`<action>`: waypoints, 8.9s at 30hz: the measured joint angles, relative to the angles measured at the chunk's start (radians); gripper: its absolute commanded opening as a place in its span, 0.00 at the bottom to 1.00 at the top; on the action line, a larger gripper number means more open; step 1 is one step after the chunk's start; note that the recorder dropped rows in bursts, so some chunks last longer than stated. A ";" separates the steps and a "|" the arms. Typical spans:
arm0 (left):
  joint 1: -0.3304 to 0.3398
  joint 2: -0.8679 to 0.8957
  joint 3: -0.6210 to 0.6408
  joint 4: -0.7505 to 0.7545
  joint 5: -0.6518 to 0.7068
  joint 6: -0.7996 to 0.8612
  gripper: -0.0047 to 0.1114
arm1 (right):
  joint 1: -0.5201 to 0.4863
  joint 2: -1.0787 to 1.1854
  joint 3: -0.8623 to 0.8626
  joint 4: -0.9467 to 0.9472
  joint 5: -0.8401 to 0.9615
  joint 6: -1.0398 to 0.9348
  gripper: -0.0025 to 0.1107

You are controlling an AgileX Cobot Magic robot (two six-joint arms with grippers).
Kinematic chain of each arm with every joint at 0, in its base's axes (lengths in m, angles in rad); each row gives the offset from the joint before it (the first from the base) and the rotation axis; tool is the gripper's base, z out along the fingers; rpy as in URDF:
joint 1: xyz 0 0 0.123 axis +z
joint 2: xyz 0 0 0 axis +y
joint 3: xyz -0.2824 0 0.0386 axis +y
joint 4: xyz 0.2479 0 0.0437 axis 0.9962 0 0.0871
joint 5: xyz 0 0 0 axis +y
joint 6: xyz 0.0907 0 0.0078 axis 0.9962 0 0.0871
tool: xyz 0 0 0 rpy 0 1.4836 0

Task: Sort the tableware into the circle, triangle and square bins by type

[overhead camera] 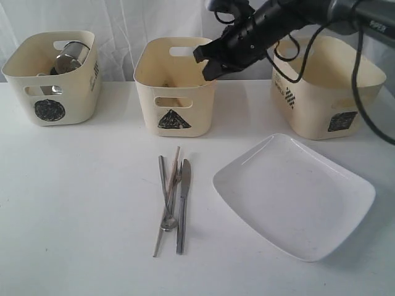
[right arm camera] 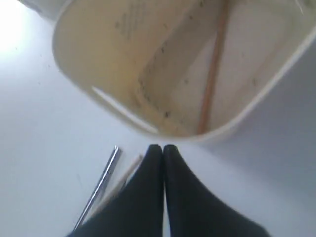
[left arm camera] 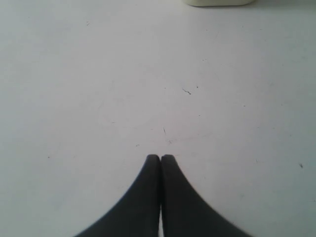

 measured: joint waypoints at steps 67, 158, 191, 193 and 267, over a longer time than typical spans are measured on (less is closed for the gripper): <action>0.000 0.000 0.000 0.000 0.000 0.000 0.05 | 0.489 -0.076 0.444 -0.565 -0.053 0.779 0.44; 0.000 0.000 0.000 0.000 0.000 0.000 0.05 | 0.508 0.090 0.254 -0.594 -0.004 0.584 0.02; 0.000 0.000 0.000 0.000 0.000 0.000 0.05 | -0.127 -0.146 0.275 0.750 -0.001 -0.619 0.02; 0.000 0.000 0.000 0.000 0.000 0.000 0.05 | -0.125 -0.109 0.275 0.887 -0.031 -0.747 0.02; 0.000 0.000 0.000 0.000 0.000 0.000 0.05 | 0.480 -0.131 0.591 -0.149 -0.439 0.376 0.25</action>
